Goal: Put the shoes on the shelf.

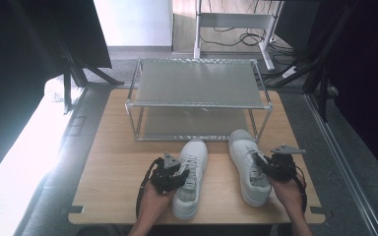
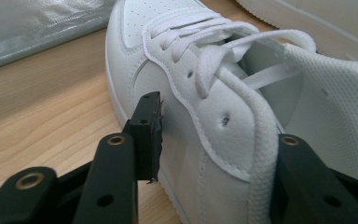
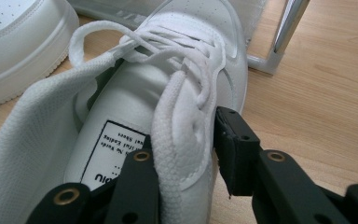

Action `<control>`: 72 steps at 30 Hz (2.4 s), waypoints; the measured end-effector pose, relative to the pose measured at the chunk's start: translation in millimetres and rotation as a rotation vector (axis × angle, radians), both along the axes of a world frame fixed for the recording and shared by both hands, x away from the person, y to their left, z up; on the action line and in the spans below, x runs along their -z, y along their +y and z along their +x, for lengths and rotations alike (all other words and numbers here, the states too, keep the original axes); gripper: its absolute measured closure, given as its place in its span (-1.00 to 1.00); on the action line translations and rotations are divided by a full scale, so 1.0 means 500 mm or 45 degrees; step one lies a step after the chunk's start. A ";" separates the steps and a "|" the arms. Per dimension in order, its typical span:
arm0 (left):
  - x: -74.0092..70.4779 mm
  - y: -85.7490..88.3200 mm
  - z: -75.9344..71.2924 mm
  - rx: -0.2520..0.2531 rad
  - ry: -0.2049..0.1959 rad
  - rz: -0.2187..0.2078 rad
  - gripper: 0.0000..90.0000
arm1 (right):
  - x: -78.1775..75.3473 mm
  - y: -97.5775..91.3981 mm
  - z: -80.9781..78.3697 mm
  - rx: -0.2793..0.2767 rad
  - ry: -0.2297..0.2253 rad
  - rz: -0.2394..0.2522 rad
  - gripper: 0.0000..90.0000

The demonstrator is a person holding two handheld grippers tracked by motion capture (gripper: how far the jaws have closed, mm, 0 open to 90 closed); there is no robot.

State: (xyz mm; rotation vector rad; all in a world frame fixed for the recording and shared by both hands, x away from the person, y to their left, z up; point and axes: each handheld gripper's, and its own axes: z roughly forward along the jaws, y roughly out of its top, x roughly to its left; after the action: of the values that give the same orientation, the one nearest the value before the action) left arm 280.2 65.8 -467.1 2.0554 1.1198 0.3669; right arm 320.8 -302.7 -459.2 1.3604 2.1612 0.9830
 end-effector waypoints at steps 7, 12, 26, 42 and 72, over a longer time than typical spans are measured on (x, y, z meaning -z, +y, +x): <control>0.003 -0.003 -0.002 -0.025 -0.016 -0.011 0.29 | 0.003 -0.001 0.000 0.006 -0.007 0.018 0.59; 0.001 -0.006 -0.005 -0.042 -0.049 0.060 0.67 | 0.002 -0.002 -0.001 0.038 0.000 0.030 0.75; 0.010 0.058 0.010 -0.001 0.006 -0.135 0.87 | 0.003 -0.036 -0.007 0.059 0.054 0.209 0.86; -0.002 0.143 0.006 -0.102 0.058 -0.506 0.88 | -0.016 -0.042 -0.033 0.065 0.054 0.516 0.86; -0.082 0.167 -0.037 -0.171 -0.038 -0.720 0.88 | -0.094 0.010 -0.073 -0.022 0.047 0.932 0.86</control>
State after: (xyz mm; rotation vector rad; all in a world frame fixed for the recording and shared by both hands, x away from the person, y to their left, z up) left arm 261.8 149.1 -425.8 1.4806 1.1847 0.1218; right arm 284.2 -297.7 -411.9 1.6573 1.9015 1.8838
